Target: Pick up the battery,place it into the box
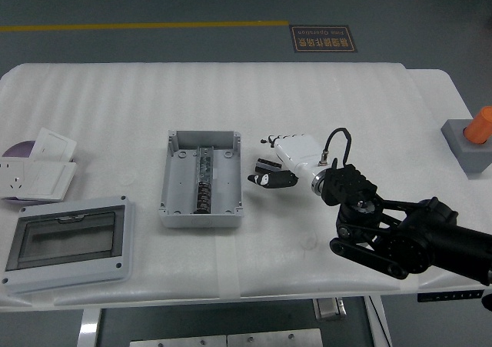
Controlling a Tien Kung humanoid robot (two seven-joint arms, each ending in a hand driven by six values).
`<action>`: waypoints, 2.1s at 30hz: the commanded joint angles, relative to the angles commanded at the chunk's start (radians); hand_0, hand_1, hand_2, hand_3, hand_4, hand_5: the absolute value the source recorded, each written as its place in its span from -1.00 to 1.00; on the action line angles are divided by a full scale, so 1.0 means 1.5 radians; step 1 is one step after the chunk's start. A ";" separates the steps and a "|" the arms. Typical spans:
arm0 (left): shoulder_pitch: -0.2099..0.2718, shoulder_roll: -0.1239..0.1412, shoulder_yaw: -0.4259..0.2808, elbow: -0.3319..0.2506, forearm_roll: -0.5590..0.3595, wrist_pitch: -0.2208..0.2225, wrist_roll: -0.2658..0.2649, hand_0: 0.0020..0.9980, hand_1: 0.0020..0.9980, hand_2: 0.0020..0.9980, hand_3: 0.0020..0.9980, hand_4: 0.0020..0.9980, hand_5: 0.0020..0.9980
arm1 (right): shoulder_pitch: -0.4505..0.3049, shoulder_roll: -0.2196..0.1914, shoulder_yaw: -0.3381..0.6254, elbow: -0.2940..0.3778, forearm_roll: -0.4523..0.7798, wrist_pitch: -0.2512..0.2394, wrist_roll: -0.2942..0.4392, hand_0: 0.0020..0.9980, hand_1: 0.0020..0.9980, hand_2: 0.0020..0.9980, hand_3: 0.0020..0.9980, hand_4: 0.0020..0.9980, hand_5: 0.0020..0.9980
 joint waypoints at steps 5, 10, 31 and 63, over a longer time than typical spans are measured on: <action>0.001 0.000 0.005 0.000 -0.005 0.000 -0.002 0.30 0.36 0.17 0.18 0.04 0.27 | -0.001 0.001 -0.013 -0.006 -0.013 0.002 -0.012 -0.14 0.18 0.23 0.39 0.50 0.11; 0.000 0.000 0.006 0.000 -0.006 0.001 -0.004 0.30 0.36 0.17 0.17 0.04 0.27 | -0.003 0.003 -0.025 -0.017 -0.011 0.009 -0.014 -0.22 0.02 0.06 0.29 0.29 -0.11; -0.001 0.001 0.019 0.000 -0.015 0.006 -0.022 0.28 0.36 0.17 0.17 0.04 0.26 | 0.003 0.006 -0.024 -0.020 -0.001 0.003 -0.011 -0.31 -0.03 -0.01 0.27 0.13 -0.23; -0.002 0.000 0.006 0.000 -0.006 -0.006 -0.010 0.27 0.36 0.16 0.16 0.03 0.22 | 0.012 0.012 -0.014 -0.022 0.013 0.030 0.002 -0.11 0.26 0.39 0.86 0.82 0.25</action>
